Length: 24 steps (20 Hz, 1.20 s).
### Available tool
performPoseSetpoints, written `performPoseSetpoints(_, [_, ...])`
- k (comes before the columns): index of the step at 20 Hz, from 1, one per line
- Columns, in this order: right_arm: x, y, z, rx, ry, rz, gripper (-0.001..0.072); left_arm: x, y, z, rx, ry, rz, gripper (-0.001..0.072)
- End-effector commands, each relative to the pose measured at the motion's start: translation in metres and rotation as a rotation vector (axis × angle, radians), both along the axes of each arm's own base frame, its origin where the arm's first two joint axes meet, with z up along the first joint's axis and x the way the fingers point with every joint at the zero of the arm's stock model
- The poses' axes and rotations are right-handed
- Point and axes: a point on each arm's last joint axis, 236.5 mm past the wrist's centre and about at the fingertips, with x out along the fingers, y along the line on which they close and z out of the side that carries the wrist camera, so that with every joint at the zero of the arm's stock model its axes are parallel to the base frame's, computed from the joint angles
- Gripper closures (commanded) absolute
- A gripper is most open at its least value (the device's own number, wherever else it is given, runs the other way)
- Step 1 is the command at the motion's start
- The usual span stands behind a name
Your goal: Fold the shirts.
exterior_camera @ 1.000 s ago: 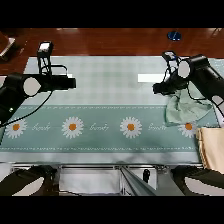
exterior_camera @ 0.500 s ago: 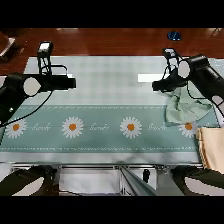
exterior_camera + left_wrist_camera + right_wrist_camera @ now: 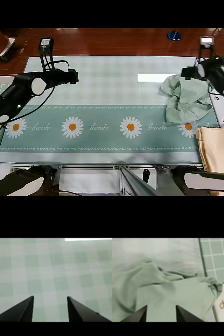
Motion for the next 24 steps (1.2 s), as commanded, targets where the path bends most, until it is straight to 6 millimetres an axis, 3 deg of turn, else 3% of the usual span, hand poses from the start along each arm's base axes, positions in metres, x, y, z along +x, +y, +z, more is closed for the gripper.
performPoseSetpoints(1, [-0.021,-0.051,-0.057,0.228,0.045,-0.201,0.0297,0.006,0.000,-0.009,0.004,0.000,0.001,0.0201])
performPoseSetpoints(3, [-0.029,-0.051,-0.088,0.342,0.095,-0.236,0.0298,0.006,0.000,-0.013,0.006,0.010,0.002,0.0202])
performPoseSetpoints(6, [-0.040,-0.041,-0.115,0.413,0.173,-0.238,0.0324,0.006,-0.001,-0.018,0.010,0.020,0.001,0.0202])
performPoseSetpoints(8, [-0.049,-0.022,-0.127,0.476,0.242,-0.213,0.0434,0.003,0.005,-0.023,0.034,0.041,-0.004,0.0202])
performPoseSetpoints(9, [-0.051,-0.011,-0.127,0.511,0.262,-0.179,0.0585,0.000,0.010,-0.026,0.067,0.062,-0.020,0.0201])
performPoseSetpoints(10, [-0.048,0.002,-0.120,0.551,0.266,-0.132,0.0676,-0.007,0.019,-0.029,0.109,0.108,-0.038,0.0201])
performPoseSetpoints(11, [-0.043,0.012,-0.108,0.582,0.259,-0.081,0.0675,-0.016,0.031,-0.030,0.136,0.167,-0.037,0.0201])
performPoseSetpoints(12, [-0.033,0.023,-0.086,0.606,0.226,-0.023,0.0675,-0.027,0.048,-0.028,0.156,0.232,-0.023,0.0202])
performPoseSetpoints(14, [-0.005,0.037,-0.017,0.611,0.075,0.075,0.0675,-0.053,0.079,-0.018,0.160,0.324,0.033,0.0202])
performPoseSetpoints(16, [0.017,0.053,0.075,0.574,-0.123,0.179,0.0675,-0.083,0.096,-0.009,0.137,0.365,0.073,0.0202])
performPoseSetpoints(17, [0.020,0.064,0.124,0.550,-0.219,0.226,0.0676,-0.103,0.091,-0.007,0.093,0.376,0.073,0.0202])
performPoseSetpoints(19, [0.011,0.083,0.208,0.499,-0.378,0.307,0.0675,-0.138,0.066,-0.011,-0.012,0.374,0.042,0.0201])
performPoseSetpoints(21, [-0.010,0.106,0.283,0.450,-0.517,0.391,0.0676,-0.163,0.045,-0.016,-0.092,0.327,0.013,0.0201])
performPoseSetpoints(24, [-0.057,0.144,0.366,0.388,-0.670,0.523,0.0675,-0.185,0.033,-0.022,-0.151,0.303,0.002,0.0201])
